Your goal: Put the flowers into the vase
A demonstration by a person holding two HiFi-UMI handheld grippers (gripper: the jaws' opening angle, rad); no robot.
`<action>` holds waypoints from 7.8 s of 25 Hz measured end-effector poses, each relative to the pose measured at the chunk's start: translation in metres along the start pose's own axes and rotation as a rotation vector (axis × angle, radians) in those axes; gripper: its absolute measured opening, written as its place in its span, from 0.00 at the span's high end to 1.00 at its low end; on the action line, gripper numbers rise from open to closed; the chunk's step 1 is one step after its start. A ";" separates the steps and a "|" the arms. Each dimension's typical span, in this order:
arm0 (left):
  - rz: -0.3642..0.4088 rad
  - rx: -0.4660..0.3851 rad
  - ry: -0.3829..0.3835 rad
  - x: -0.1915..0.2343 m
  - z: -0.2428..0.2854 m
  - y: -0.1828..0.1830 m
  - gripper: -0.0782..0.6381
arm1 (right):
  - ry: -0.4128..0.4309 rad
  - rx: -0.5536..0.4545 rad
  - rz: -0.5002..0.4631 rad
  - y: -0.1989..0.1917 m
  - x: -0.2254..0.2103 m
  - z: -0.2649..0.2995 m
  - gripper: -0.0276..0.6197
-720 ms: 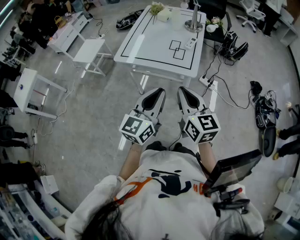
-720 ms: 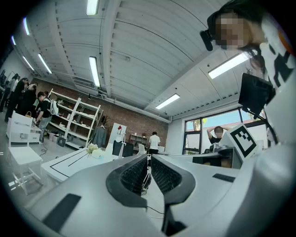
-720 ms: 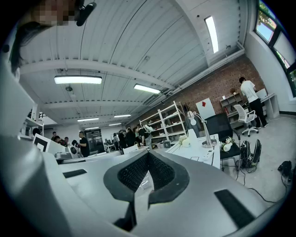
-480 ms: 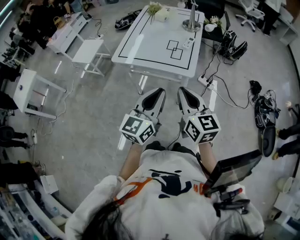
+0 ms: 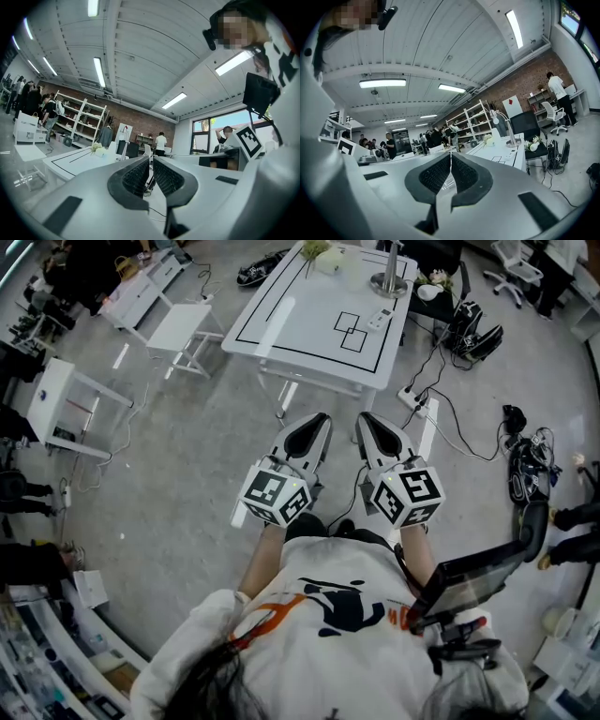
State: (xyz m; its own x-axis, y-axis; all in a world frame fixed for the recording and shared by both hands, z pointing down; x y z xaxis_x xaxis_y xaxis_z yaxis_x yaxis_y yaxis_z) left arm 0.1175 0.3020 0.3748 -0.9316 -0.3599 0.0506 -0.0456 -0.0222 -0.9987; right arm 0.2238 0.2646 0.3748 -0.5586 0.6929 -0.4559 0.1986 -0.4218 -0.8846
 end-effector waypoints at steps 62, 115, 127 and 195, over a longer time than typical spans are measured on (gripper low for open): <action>-0.082 0.077 -0.114 0.331 0.145 -0.025 0.86 | -0.173 0.048 0.082 0.012 -0.063 0.333 0.94; 0.163 0.256 -0.230 0.520 0.465 -0.029 0.77 | -0.275 0.077 0.112 0.078 -0.241 0.477 0.94; 0.113 0.449 -0.254 0.567 0.562 -0.111 0.67 | -0.331 0.068 0.136 0.074 -0.273 0.500 0.94; -0.140 0.157 -0.230 0.487 0.540 -0.022 0.83 | -0.467 0.209 -0.113 0.068 -0.348 0.468 0.53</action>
State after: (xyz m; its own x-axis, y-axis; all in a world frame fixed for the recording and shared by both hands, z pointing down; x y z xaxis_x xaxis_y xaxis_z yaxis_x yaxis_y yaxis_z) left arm -0.1404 -0.3759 0.4239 -0.8133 -0.5445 0.2051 -0.0950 -0.2235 -0.9701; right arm 0.0548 -0.2785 0.5192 -0.8763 0.4262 -0.2245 -0.0216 -0.5004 -0.8655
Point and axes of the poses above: the fingertips, and each gripper's own axes: z forward along the fingers, x to its left, y out of its top, the point moved 4 cm from there along -z, backward along the fingers, and after that the axes turned 9 degrees about z, right-handed, at the moved point
